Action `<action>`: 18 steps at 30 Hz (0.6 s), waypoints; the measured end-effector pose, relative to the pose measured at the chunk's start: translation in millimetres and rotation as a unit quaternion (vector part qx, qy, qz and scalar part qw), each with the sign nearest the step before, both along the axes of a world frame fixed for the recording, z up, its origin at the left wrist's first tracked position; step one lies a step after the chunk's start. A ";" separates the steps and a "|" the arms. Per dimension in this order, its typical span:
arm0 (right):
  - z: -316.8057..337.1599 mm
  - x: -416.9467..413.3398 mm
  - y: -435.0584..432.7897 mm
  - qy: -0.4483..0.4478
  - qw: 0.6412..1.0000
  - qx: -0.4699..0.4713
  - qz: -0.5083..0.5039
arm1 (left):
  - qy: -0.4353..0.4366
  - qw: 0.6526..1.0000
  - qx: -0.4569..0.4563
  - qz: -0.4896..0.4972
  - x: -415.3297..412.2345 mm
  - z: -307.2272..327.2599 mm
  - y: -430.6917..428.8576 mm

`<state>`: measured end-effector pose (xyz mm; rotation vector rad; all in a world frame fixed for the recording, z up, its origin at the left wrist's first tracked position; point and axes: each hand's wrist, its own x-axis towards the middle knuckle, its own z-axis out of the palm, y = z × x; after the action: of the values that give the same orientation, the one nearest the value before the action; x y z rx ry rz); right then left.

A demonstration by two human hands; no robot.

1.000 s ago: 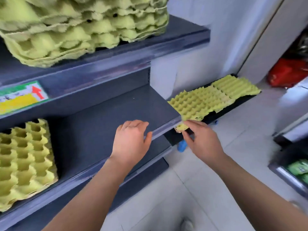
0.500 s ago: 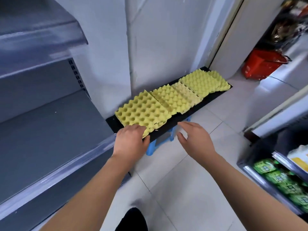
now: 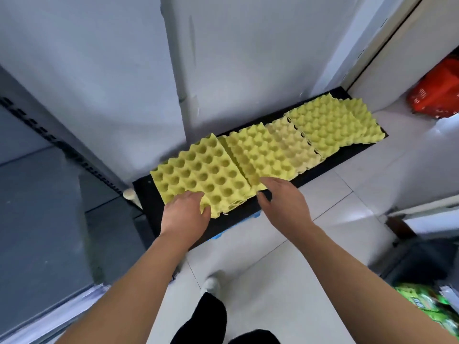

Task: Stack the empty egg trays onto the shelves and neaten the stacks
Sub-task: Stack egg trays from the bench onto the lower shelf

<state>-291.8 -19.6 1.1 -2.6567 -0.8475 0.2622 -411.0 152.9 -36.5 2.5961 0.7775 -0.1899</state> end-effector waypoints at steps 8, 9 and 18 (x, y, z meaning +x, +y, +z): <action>-91.2 85.2 51.1 0.050 0.992 -0.070 0.091 | 0.093 0.986 -0.055 0.129 40.9 -87.1 33.9; -104.8 93.7 56.3 0.052 0.991 -0.074 0.101 | 0.102 0.982 -0.059 0.147 42.1 -100.9 37.6; -203.7 130.7 85.4 0.099 0.979 -0.095 0.154 | 0.117 0.935 -0.133 0.307 38.5 -209.8 51.5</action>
<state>-161.1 65.8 -202.6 -2.6003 -1.2164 0.7044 -372.5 204.4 -246.3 1.9862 1.4891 -0.3849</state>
